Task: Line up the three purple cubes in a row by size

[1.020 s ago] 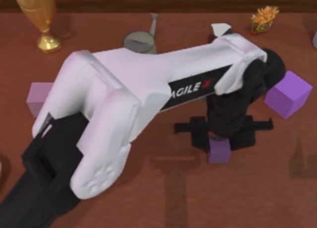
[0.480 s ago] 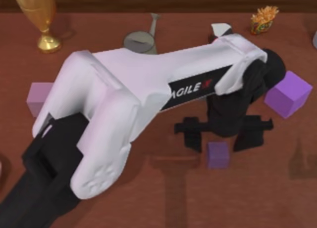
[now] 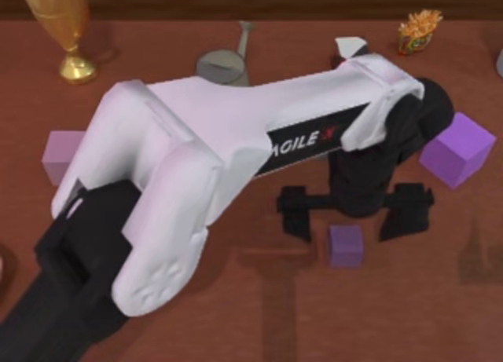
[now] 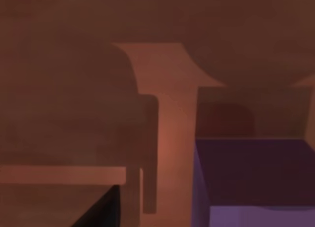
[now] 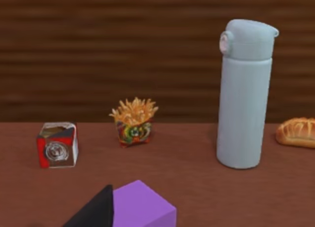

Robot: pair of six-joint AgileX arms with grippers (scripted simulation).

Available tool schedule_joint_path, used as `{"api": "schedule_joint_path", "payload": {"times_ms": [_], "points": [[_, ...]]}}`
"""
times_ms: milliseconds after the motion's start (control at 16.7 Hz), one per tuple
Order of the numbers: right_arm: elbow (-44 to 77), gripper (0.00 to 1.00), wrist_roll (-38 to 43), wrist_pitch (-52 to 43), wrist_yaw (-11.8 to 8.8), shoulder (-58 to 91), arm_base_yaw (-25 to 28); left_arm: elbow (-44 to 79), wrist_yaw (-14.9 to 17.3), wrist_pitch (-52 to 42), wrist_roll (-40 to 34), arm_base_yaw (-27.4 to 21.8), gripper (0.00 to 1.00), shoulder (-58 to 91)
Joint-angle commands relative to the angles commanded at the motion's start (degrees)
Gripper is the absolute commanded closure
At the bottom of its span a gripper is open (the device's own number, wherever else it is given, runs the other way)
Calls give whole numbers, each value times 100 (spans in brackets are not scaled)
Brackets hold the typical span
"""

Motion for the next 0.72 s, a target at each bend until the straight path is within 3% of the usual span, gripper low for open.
{"api": "schedule_joint_path", "payload": {"times_ms": [720], "points": [[0,0,0,0,0,0,0,1420,-2,-1512,-28,102,0,-92]]}}
